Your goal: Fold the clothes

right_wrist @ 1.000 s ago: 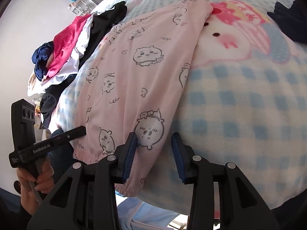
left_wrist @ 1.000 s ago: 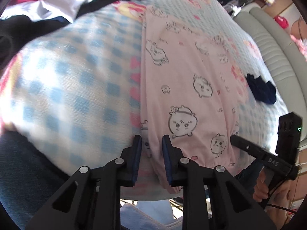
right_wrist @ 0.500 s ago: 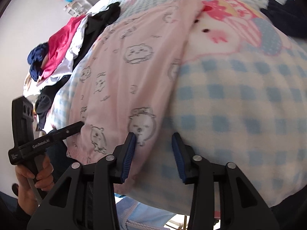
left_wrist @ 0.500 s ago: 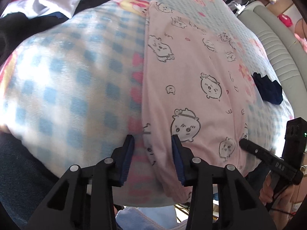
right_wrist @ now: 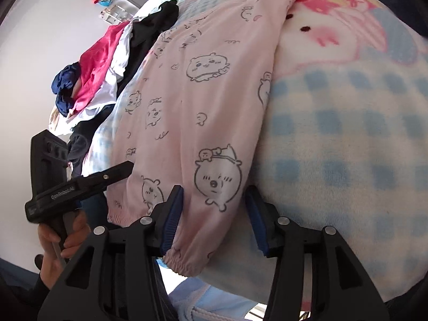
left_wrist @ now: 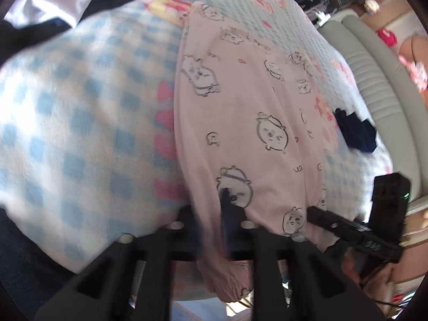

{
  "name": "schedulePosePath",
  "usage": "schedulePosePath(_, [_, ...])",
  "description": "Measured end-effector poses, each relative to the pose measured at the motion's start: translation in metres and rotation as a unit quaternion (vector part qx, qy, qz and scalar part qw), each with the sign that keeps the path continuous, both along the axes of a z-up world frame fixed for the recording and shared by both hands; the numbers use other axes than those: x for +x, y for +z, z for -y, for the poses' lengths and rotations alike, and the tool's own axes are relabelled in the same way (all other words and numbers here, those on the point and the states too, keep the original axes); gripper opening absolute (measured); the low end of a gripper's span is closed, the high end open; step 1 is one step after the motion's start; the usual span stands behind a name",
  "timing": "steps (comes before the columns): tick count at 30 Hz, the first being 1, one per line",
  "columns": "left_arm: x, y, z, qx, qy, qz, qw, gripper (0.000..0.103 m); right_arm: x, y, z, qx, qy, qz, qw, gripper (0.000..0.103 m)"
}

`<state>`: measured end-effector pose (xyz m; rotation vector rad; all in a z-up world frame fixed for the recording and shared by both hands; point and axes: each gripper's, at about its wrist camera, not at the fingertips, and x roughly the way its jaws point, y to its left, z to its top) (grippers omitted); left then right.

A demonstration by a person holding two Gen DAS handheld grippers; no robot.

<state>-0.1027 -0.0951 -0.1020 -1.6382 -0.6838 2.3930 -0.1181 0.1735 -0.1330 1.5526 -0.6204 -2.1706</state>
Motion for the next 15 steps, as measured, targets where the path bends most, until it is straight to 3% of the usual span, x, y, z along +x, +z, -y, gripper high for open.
schedulePosePath(10, [0.011,0.007,0.017,-0.026,0.007,0.004,0.9996,0.012,0.007,0.008,-0.027,0.054,-0.034,0.001,0.998,0.043])
schedulePosePath(15, [0.011,0.035,0.016,-0.029,-0.009,-0.056,0.9980,0.013,0.008,0.030,-0.031,0.055,-0.046,-0.035,0.997,0.044])
